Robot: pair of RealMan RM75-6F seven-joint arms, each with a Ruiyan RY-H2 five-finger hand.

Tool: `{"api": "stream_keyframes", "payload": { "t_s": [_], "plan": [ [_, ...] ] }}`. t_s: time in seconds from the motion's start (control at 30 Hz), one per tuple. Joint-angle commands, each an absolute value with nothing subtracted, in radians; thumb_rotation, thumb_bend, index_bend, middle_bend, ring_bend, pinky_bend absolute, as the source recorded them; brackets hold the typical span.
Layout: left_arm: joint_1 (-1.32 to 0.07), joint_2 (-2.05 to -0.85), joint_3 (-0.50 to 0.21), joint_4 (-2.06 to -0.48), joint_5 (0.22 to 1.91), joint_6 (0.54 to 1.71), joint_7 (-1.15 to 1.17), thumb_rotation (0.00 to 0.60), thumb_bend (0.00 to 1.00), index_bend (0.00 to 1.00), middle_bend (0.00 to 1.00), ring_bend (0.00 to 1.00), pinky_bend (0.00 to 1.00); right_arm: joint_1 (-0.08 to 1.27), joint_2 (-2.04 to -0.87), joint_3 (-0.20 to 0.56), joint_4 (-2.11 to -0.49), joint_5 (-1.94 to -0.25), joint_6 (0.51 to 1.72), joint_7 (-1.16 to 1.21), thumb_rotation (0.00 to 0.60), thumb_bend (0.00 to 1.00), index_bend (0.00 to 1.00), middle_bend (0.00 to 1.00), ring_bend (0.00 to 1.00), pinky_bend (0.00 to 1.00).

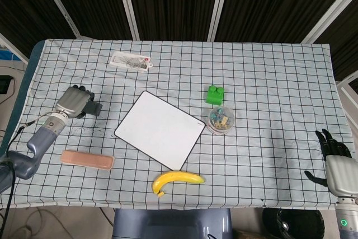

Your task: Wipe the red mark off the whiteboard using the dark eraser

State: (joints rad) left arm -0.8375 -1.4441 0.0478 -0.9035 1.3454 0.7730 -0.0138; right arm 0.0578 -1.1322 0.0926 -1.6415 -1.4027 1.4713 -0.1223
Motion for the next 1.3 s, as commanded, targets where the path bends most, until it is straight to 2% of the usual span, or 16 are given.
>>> {"api": "stream_keyframes", "payload": {
  "t_s": [0.03,0.1,0.23,0.33,0.4,0.57,0.63,0.8,0.9,1.07,1.3],
  "plan": [
    [-0.849,-1.469,0.049,-0.878,1.382,0.75,-0.046,0.6,0.25,0.44,0.42,0.2,0.3,0.058,-1.132,0.093,-1.642,-1.401,1.47,-0.125,0.6,0.03,0.0,0.07,0.17,0.18],
    [-0.855,-1.47,0.047,-0.881,1.384,0.733,-0.038,0.6,0.22,0.39,0.38,0.16,0.28,0.058,-1.132,0.093,-1.642,-1.401,1.471,-0.126,0.6,0.03,0.0,0.07,0.17,0.18],
    [-0.865,-1.457,0.03,-0.904,1.363,0.698,0.004,0.6,0.15,0.16,0.19,0.03,0.19,0.058,-1.131,0.095,-1.643,-1.398,1.47,-0.122,0.6,0.03,0.0,0.07,0.17,0.18],
    [-0.87,-1.433,0.014,-0.946,1.345,0.69,0.052,0.6,0.14,0.04,0.11,0.0,0.16,0.059,-1.131,0.094,-1.642,-1.4,1.469,-0.122,0.6,0.03,0.0,0.07,0.17,0.18],
    [-0.872,-1.414,0.005,-0.981,1.339,0.696,0.091,0.6,0.14,0.02,0.1,0.0,0.15,0.06,-1.132,0.094,-1.641,-1.4,1.468,-0.122,0.6,0.03,0.0,0.07,0.17,0.18],
    [-0.868,-1.354,-0.01,-1.093,1.305,0.699,0.164,0.6,0.14,0.03,0.1,0.0,0.14,0.061,-1.132,0.097,-1.641,-1.397,1.467,-0.122,0.6,0.03,0.0,0.07,0.17,0.18],
    [-0.85,-1.296,-0.028,-1.19,1.267,0.74,0.222,0.6,0.14,0.03,0.1,0.0,0.14,0.06,-1.132,0.097,-1.641,-1.396,1.468,-0.122,0.6,0.03,0.0,0.07,0.17,0.18],
    [-0.753,-1.172,-0.054,-1.433,1.181,0.961,0.421,0.6,0.14,0.06,0.1,0.0,0.14,0.06,-1.131,0.098,-1.639,-1.397,1.47,-0.119,0.6,0.03,0.0,0.08,0.17,0.18],
    [-0.663,-1.116,-0.039,-1.54,1.197,1.123,0.472,0.6,0.14,0.06,0.1,0.0,0.14,0.061,-1.131,0.098,-1.637,-1.403,1.475,-0.124,0.6,0.03,0.0,0.08,0.17,0.18],
    [-0.521,-1.091,0.016,-1.559,1.269,1.275,0.371,0.6,0.14,0.06,0.1,0.0,0.12,0.059,-1.136,0.097,-1.635,-1.414,1.487,-0.131,0.6,0.03,0.0,0.08,0.17,0.18],
    [-0.391,-1.083,0.091,-1.503,1.373,1.357,0.205,0.6,0.14,0.06,0.1,0.0,0.11,0.058,-1.138,0.095,-1.636,-1.419,1.491,-0.143,0.6,0.03,0.0,0.08,0.17,0.18]
  ]
}}
